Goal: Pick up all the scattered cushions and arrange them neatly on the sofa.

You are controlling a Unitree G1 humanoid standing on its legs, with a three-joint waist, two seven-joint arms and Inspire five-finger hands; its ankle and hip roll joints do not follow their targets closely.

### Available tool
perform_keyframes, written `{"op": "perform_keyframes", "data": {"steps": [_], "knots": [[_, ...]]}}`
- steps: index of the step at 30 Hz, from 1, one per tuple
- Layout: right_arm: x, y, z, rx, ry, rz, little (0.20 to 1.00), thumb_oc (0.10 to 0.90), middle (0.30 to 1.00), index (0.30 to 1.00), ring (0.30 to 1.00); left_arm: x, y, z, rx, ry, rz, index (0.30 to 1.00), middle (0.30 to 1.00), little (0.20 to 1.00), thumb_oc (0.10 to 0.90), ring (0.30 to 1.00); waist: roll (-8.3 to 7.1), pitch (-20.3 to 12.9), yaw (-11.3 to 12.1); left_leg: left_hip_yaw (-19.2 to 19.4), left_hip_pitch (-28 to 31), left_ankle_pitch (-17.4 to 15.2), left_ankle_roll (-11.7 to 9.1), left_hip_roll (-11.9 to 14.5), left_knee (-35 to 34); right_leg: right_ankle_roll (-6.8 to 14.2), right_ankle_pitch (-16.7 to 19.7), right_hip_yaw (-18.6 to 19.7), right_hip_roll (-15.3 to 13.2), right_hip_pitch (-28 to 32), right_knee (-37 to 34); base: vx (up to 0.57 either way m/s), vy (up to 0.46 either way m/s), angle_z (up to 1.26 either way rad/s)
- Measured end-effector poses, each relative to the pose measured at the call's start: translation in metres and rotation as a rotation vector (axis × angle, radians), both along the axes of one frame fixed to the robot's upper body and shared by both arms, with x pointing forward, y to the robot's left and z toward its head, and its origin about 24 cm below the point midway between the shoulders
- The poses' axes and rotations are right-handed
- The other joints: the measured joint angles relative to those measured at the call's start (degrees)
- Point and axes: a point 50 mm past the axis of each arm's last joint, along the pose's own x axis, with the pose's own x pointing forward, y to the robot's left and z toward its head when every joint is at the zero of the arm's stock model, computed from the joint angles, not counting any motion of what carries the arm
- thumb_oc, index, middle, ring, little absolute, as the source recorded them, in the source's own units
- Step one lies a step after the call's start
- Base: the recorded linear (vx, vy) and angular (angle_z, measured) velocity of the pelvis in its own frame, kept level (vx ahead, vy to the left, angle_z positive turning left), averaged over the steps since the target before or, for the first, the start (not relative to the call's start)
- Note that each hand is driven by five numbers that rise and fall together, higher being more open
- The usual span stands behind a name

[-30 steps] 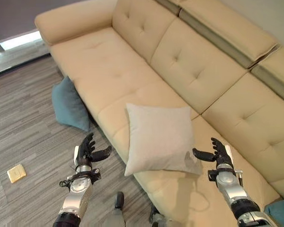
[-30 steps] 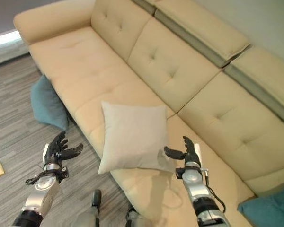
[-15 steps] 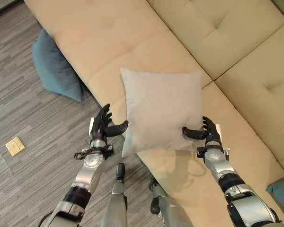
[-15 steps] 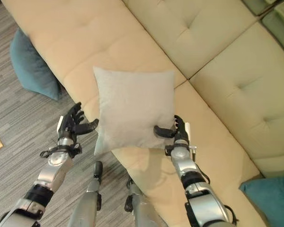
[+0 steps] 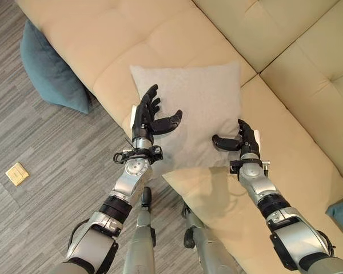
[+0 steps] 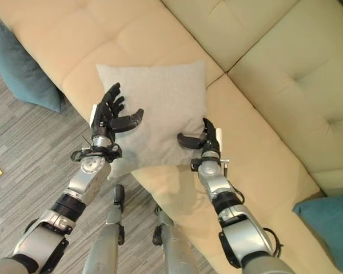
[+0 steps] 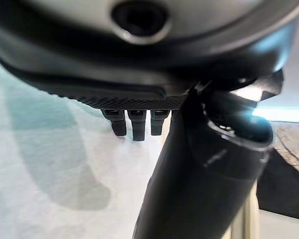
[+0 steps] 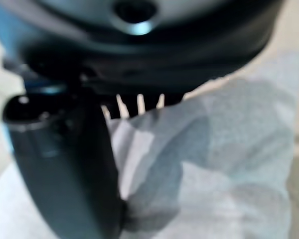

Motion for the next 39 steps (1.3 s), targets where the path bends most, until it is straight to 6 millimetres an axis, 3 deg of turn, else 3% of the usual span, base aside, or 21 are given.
{"op": "perform_keyframes", "data": {"steps": [8,10,12,14,15,18,23,25,26,27,30,34,36,37,39], "knots": [[-0.003,-0.001,0.005,0.008,-0.054,0.017,0.900,0.800,0.900,0.900,0.900,-0.005,0.020,0.003,0.098,-0.048,0.064,0.900,0.900,0.900,0.800,0.900,0.71,0.66,0.15,0.97,-0.01,0.13,-0.19,0.30,-0.11,-0.33,0.23,0.85,0.25,-0.63,0.00,0.00,-0.015,-0.07],[-0.011,-0.004,0.000,0.038,-0.075,0.009,0.900,0.800,0.900,0.900,0.900,-0.018,0.046,-0.014,0.048,-0.010,0.156,0.900,0.900,0.900,0.800,0.900,0.79,0.70,0.22,0.97,0.04,0.13,-0.19,0.34,-0.11,-0.33,0.22,0.80,0.27,-0.50,0.01,0.01,-0.011,0.02],[-0.020,-0.014,-0.010,0.055,-0.060,-0.026,0.900,0.800,0.900,0.900,0.900,-0.044,0.076,-0.057,-0.001,0.124,0.277,0.900,0.900,0.900,0.800,0.900,0.81,0.71,1.59,0.77,1.07,0.13,-0.19,0.27,-0.10,-0.46,-0.07,0.63,0.22,0.66,0.02,0.02,-0.020,0.08],[-0.022,-0.018,-0.011,0.064,-0.058,-0.047,0.900,0.800,0.900,0.900,0.900,-0.061,0.085,-0.081,-0.010,0.210,0.313,0.900,0.900,0.900,0.800,0.900,0.87,0.74,2.13,0.05,1.33,0.13,-0.19,0.23,-0.10,-0.31,-0.24,0.17,0.22,1.21,0.00,0.01,0.002,0.17],[-0.023,-0.023,-0.012,0.074,-0.057,-0.066,0.900,0.800,0.900,0.900,0.900,-0.066,0.086,-0.097,-0.002,0.278,0.298,0.900,0.900,0.900,0.800,0.900,0.88,0.75,2.68,-0.30,1.24,0.14,-0.22,0.14,-0.14,0.26,-0.66,-0.18,0.14,1.36,-0.01,0.00,0.010,0.19],[-0.023,-0.022,-0.012,0.073,-0.057,-0.066,0.900,0.800,0.900,0.900,0.900,-0.067,0.073,-0.106,0.035,0.314,0.208,0.900,0.900,0.900,0.800,0.900,0.87,0.75,2.77,-0.64,0.75,-0.01,-0.51,-0.09,-0.25,0.24,-0.61,-0.18,-0.04,0.99,-0.01,-0.01,0.005,0.07],[-0.016,-0.012,-0.004,0.078,-0.080,-0.036,0.900,0.800,0.900,0.900,0.900,-0.041,0.037,-0.083,0.054,0.249,0.069,0.900,0.900,0.900,0.800,0.900,0.20,1.12,0.97,-0.55,-0.58,0.95,-0.40,0.04,-0.39,-0.52,0.12,-0.16,0.15,-0.52,0.00,0.00,0.002,-0.01],[-0.009,0.006,0.005,0.106,-0.106,-0.003,0.900,0.800,0.900,0.900,0.900,-0.018,0.027,-0.074,0.097,0.265,0.063,0.900,0.900,0.900,0.800,0.900,-0.36,1.44,-0.34,-0.15,-0.64,0.94,-0.39,0.07,-0.53,-0.71,0.31,0.05,0.14,-0.81,0.00,-0.01,0.014,-0.08],[-0.007,0.010,0.008,0.106,-0.111,0.008,0.516,0.544,0.516,0.516,0.516,-0.015,0.025,-0.070,0.092,0.263,0.066,0.556,0.556,0.556,0.571,0.556,-0.73,1.64,-1.16,-0.05,-0.61,0.94,-0.39,0.06,-0.54,-0.83,0.39,0.22,0.12,-0.91,0.00,0.00,0.011,-0.09],[-0.007,0.010,0.008,0.111,-0.112,0.010,0.300,0.400,0.300,0.300,0.300,-0.012,0.023,-0.067,0.093,0.262,0.067,0.321,0.321,0.321,0.414,0.321,-0.85,1.71,-1.44,0.05,-0.50,0.94,-0.39,0.05,-0.61,-0.93,0.47,0.54,0.12,-0.92,0.00,0.01,0.004,-0.07],[-0.010,0.006,0.007,0.121,-0.117,0.002,0.300,0.400,0.300,0.300,0.300,-0.017,0.038,-0.069,0.072,0.268,0.092,0.300,0.300,0.300,0.400,0.300,-0.86,1.71,-1.32,0.19,0.49,0.94,-0.39,0.07,-0.75,-0.97,0.49,0.70,0.14,-0.04,0.00,0.05,0.001,-0.02],[-0.025,0.008,-0.010,0.152,-0.086,0.029,0.300,0.400,0.300,0.300,0.300,-0.026,0.045,-0.072,0.032,0.268,0.107,0.300,0.300,0.300,0.400,0.300,-0.84,1.69,-1.42,0.31,4.18,0.63,-0.33,0.21,-0.81,0.07,-0.31,0.83,0.13,3.66,-0.01,0.08,-0.003,0.00],[-0.044,0.005,-0.022,0.174,-0.078,0.048,0.300,0.400,0.300,0.300,0.300,-0.042,0.049,-0.078,0.021,0.272,0.100,0.300,0.300,0.300,0.400,0.300,-0.80,1.67,-1.40,0.71,6.49,0.11,0.11,0.19,-0.81,0.16,-0.55,0.86,0.08,5.94,-0.01,0.09,0.002,0.00],[-0.056,0.002,-0.037,0.162,-0.034,0.048,0.300,0.400,0.300,0.300,0.300,-0.054,0.048,-0.093,0.020,0.322,0.086,0.300,0.300,0.300,0.400,0.300,-0.38,1.15,-1.60,0.78,8.07,-0.50,0.19,0.02,-0.82,0.64,-1.13,1.00,-0.09,7.52,-0.02,0.14,-0.001,-0.03],[-0.066,-0.003,-0.040,0.132,-0.026,0.066,0.300,0.400,0.300,0.300,0.300,-0.064,0.057,-0.099,0.050,0.354,0.074,0.300,0.300,0.300,0.400,0.300,-0.28,1.07,-1.59,1.30,8.97,-0.97,0.63,0.29,-0.83,0.44,-1.02,2.03,-0.14,8.06,-0.01,0.13,-0.003,-0.16]]}}
